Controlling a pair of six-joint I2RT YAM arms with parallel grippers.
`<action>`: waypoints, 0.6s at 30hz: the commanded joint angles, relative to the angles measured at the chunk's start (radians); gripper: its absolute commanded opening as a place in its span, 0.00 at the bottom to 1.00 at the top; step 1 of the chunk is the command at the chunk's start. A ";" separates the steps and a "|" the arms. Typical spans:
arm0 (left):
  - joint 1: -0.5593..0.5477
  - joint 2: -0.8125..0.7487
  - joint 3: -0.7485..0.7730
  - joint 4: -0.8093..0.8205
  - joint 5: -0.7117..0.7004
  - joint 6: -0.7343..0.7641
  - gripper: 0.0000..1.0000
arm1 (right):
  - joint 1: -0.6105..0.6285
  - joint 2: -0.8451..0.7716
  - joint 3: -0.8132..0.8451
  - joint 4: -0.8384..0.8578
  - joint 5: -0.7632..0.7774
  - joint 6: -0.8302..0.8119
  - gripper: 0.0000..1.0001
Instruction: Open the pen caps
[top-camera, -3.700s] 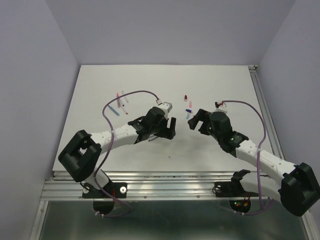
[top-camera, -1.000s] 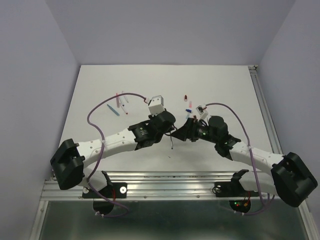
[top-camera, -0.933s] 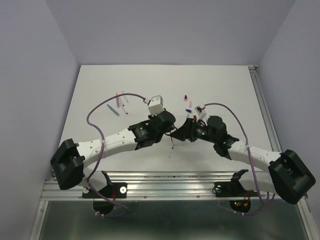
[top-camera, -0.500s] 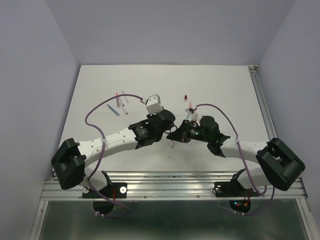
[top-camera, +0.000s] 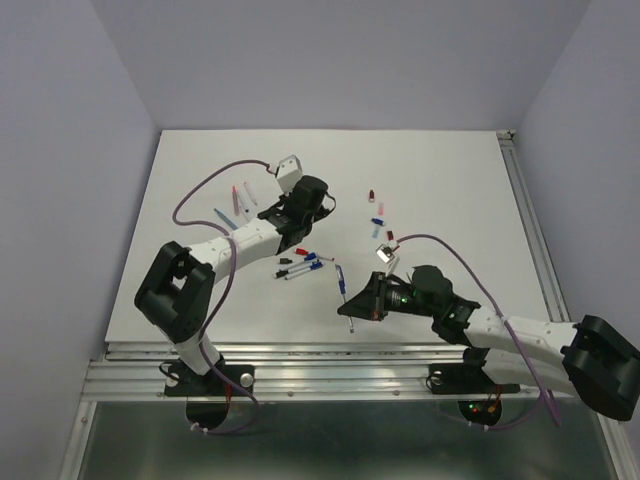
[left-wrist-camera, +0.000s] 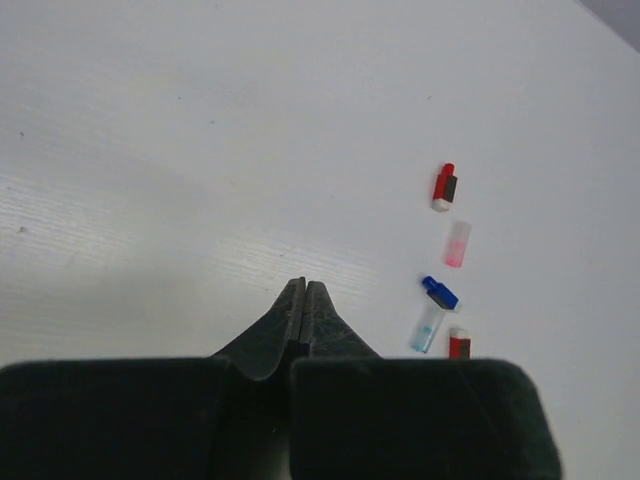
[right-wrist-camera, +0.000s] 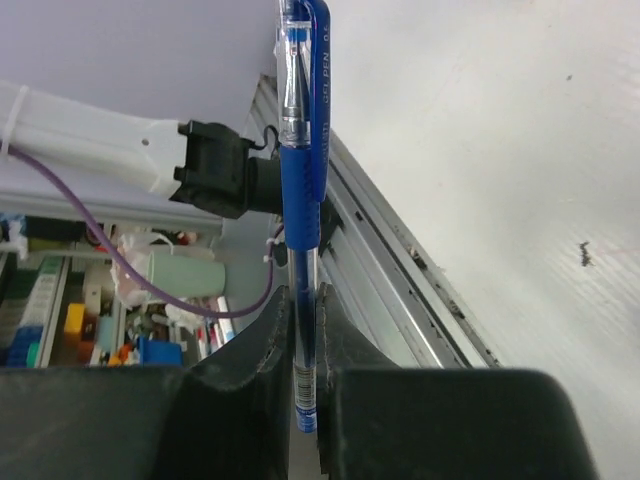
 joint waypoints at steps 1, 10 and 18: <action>-0.005 -0.093 -0.009 0.063 0.118 0.055 0.11 | 0.002 -0.038 0.039 -0.139 0.160 -0.052 0.01; -0.014 -0.388 -0.293 0.130 0.341 0.022 0.77 | -0.002 0.089 0.145 -0.144 0.210 -0.095 0.01; -0.077 -0.452 -0.422 0.209 0.441 -0.020 0.75 | -0.004 0.187 0.237 -0.037 0.150 -0.110 0.01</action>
